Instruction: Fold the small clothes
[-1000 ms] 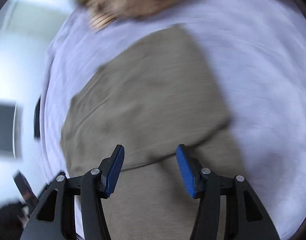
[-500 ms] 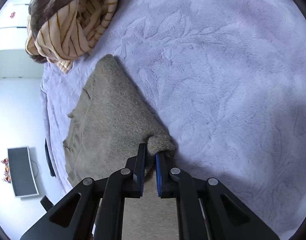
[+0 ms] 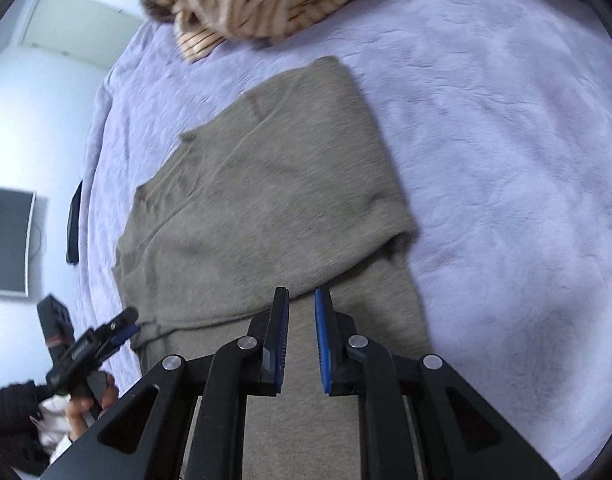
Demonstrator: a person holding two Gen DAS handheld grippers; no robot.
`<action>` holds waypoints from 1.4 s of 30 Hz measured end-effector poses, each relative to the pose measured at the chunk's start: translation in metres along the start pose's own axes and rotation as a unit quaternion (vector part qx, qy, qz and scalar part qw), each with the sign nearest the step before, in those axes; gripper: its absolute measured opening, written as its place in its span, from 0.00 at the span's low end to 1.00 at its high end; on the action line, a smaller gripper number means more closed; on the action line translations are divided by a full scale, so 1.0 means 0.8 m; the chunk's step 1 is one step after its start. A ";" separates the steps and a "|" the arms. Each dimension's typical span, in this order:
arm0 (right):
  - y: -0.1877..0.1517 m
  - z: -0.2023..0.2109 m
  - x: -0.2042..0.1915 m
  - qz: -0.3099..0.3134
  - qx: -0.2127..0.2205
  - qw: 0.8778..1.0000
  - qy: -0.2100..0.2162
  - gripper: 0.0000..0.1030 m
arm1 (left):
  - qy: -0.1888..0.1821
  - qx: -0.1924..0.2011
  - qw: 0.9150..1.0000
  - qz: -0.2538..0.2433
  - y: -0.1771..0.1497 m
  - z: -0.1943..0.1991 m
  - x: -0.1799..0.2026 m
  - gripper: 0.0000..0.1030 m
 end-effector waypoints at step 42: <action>-0.100 0.052 -0.006 0.118 -0.085 0.986 -0.077 1.00 | 0.141 -0.048 0.988 -0.041 -0.161 0.064 0.138 0.98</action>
Point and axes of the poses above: each gripper's, at about its wrist camera, not at the fingertips, and z roughly against the way its jaws point, x to its right, y to its top, the point moved 1 cm from there along -z, roughly the way its jaws point, and after that the axes turned 5 degrees about -z, right-handed, at the moved point
